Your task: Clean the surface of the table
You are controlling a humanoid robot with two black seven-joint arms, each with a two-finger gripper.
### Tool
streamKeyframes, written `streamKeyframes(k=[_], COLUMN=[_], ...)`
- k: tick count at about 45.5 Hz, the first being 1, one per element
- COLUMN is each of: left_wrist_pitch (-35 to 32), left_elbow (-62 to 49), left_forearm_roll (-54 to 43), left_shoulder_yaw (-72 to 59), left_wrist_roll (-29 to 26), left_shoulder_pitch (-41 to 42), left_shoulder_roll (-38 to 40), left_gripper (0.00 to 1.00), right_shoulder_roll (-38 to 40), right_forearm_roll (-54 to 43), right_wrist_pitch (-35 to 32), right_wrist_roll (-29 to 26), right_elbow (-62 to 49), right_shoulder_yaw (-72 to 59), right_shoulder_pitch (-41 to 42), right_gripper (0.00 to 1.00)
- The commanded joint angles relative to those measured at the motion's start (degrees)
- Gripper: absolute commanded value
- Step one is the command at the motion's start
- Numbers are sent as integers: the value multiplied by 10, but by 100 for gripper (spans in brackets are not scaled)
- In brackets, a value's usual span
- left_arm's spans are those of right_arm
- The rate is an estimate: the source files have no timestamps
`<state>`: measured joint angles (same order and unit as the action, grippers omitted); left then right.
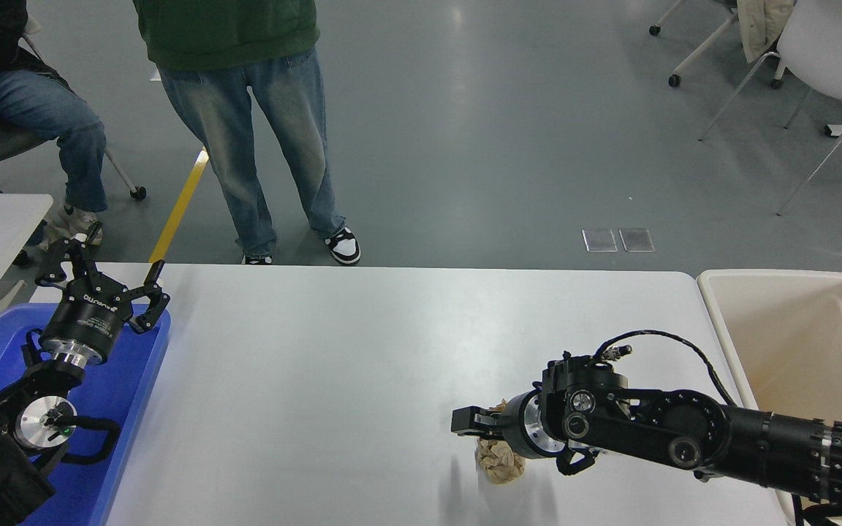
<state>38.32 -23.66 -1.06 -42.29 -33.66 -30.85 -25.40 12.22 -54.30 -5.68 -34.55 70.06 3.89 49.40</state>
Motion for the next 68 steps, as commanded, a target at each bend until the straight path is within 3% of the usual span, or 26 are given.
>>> streamKeyframes(k=[1, 12, 17, 21, 28, 39, 48, 53, 54, 55, 58, 61, 63, 66, 68], left_wrist_pitch=[0, 0, 0, 0, 0, 0, 0, 0, 0, 0, 0, 0, 0, 0, 0], left_elbow=[0, 0, 0, 0, 0, -1, 0, 0, -1, 0, 0, -1, -1, 0, -1], left_forearm_roll=[0, 0, 0, 0, 0, 0, 0, 0, 0, 0, 0, 0, 0, 0, 0], left_shoulder_yaw=[0, -1, 0, 0, 0, 0, 0, 0, 0, -1, 0, 0, 0, 0, 0], left_wrist_roll=[0, 0, 0, 0, 0, 0, 0, 0, 0, 0, 0, 0, 0, 0, 0], left_shoulder_pitch=[0, 0, 0, 0, 0, 0, 0, 0, 0, 0, 0, 0, 0, 0, 0], left_shoulder_roll=[0, 0, 0, 0, 0, 0, 0, 0, 0, 0, 0, 0, 0, 0, 0], left_gripper=[100, 100, 100, 100, 100, 100, 100, 100, 100, 100, 100, 100, 100, 100, 100], right_shoulder_roll=[-3, -4, -4, -4, -5, -12, -12, -21, -22, -22, -23, -24, -25, -25, -25], right_forearm_roll=[-17, -48, -65, -81, -79, -74, -76, -82, -82, -82, -81, -75, -76, -75, -75], right_wrist_pitch=[0, 0, 1, 0, -1, -8, -15, -10, -9, -8, -9, -13, -14, -14, -14], right_wrist_roll=[1, 4, 7, 9, 9, 7, 9, 7, 7, 9, 7, 9, 9, 9, 10], right_elbow=[-15, -17, -17, -17, -16, -12, -12, -15, -15, -15, -15, -15, -15, -15, -15], right_shoulder_yaw=[-11, -12, -13, -13, -13, -12, -13, -13, -12, -12, -12, -12, -13, -12, -13], right_shoulder_pitch=[-4, -6, -8, -9, -11, -19, -22, -23, -24, -26, -27, -27, -27, -27, -27], right_gripper=[100, 100, 89, 87, 88, 99, 97, 85, 77, 61, 54, 28, 26, 7, 2])
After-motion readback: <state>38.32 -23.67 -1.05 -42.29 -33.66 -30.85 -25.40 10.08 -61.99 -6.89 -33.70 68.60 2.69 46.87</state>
